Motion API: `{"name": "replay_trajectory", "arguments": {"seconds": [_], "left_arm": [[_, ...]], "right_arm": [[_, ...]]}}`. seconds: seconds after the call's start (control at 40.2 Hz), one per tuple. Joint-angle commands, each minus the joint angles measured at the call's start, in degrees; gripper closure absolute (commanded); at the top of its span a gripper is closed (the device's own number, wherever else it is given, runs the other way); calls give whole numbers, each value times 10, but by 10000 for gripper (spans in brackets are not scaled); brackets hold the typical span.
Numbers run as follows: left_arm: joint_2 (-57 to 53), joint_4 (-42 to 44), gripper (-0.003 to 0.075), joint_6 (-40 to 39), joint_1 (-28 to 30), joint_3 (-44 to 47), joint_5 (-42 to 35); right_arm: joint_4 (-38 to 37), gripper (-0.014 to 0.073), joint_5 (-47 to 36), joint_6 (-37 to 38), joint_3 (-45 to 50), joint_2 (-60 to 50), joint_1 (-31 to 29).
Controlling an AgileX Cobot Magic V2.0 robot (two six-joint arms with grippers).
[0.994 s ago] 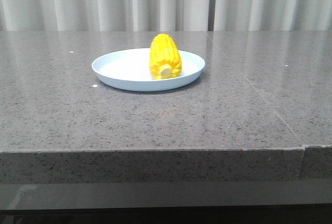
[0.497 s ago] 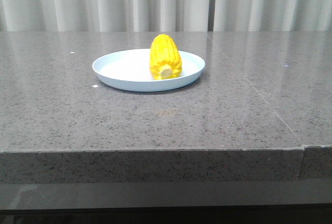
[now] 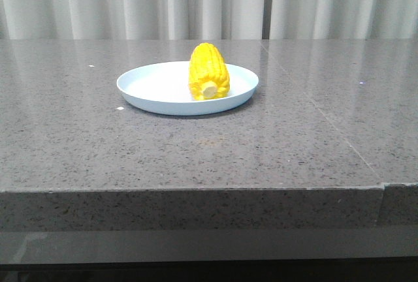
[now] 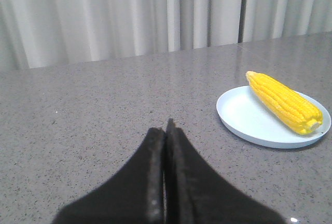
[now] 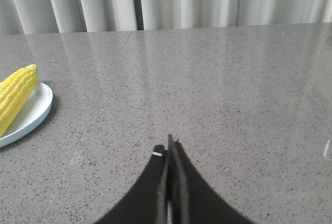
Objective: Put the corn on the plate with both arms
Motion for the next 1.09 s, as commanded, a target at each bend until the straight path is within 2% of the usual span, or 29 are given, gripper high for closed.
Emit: {"name": "replay_trajectory", "arguments": {"seconds": [0.0, 0.82, 0.92, 1.069], "left_arm": [[6, 0, 741, 0, -4, -14, -41], [2, 0, 741, 0, -3, -8, -46], [-21, 0, 741, 0, 20, 17, -63], [-92, -18, 741, -7, 90, 86, -97]], "right_arm": [[-10, 661, -50, -6, -15, 5, -3], [-10, 661, -50, -6, -15, 5, -3], [-10, 661, -50, -6, -15, 5, -3], [-10, 661, -50, -6, -15, 5, -3]]}}
